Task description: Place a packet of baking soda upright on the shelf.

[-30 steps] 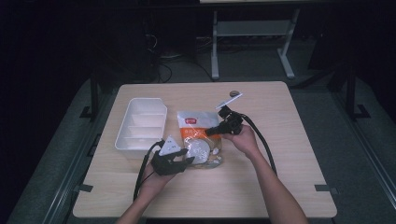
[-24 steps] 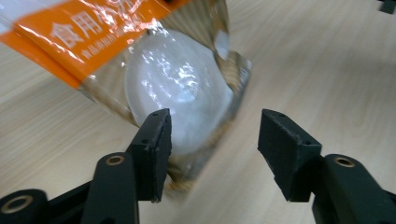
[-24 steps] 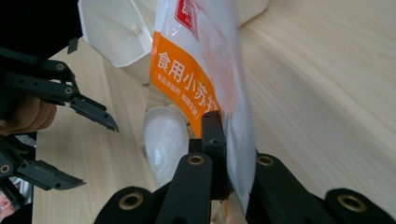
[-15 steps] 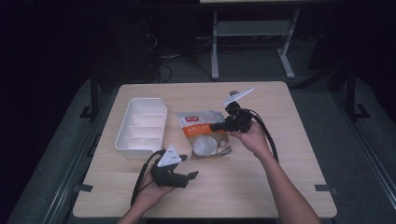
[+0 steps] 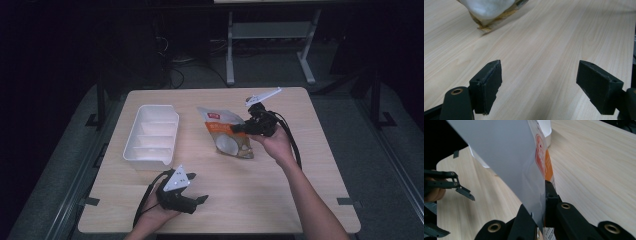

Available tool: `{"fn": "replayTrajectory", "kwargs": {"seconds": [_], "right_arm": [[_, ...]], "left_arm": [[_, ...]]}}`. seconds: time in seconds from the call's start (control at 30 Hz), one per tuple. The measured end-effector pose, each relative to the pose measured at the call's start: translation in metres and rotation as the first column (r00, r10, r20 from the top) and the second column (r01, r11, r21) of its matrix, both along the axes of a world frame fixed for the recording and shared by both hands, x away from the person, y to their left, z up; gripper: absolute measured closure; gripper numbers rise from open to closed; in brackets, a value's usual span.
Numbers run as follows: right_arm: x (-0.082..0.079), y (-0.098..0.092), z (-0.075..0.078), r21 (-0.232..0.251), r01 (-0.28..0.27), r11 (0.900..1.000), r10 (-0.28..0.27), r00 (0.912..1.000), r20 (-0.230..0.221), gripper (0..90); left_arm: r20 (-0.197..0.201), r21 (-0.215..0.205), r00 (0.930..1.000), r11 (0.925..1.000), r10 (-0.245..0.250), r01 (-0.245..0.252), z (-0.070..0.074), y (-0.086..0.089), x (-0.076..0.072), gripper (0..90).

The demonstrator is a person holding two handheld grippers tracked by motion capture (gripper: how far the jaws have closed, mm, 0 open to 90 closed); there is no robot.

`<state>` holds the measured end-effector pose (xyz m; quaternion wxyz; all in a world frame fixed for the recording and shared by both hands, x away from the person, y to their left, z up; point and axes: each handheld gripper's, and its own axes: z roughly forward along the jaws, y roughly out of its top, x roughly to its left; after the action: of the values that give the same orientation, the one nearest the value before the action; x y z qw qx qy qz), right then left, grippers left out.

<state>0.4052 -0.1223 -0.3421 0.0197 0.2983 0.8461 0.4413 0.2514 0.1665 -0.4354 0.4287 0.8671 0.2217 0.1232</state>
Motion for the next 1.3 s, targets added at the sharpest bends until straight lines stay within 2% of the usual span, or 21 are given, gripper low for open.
{"fn": "replayTrajectory", "kwargs": {"seconds": [0.63, 0.9, 1.3], "right_arm": [[0.009, 0.041, 0.02, 0.009, -0.057, 0.998, 0.057, 0.9981, 0.026, 89.6], [0.016, 0.059, 0.029, 0.029, -0.079, 0.996, 0.078, 0.9961, 0.042, 89.7], [0.025, 0.083, 0.044, 0.061, -0.114, 0.992, 0.11, 0.9919, 0.064, 89.7]], "left_arm": [[-0.002, -0.005, 0.9988, 0.9988, -0.05, 0.049, -0.009, 0.008, 0.003, 18.0], [0.001, 0.011, 0.9971, 0.9971, -0.076, 0.076, -0.011, 0.008, 0.003, 17.7], [-0.004, -0.004, 0.9983, 0.9983, -0.058, 0.058, -0.01, 0.015, 0.007, 17.7]]}}
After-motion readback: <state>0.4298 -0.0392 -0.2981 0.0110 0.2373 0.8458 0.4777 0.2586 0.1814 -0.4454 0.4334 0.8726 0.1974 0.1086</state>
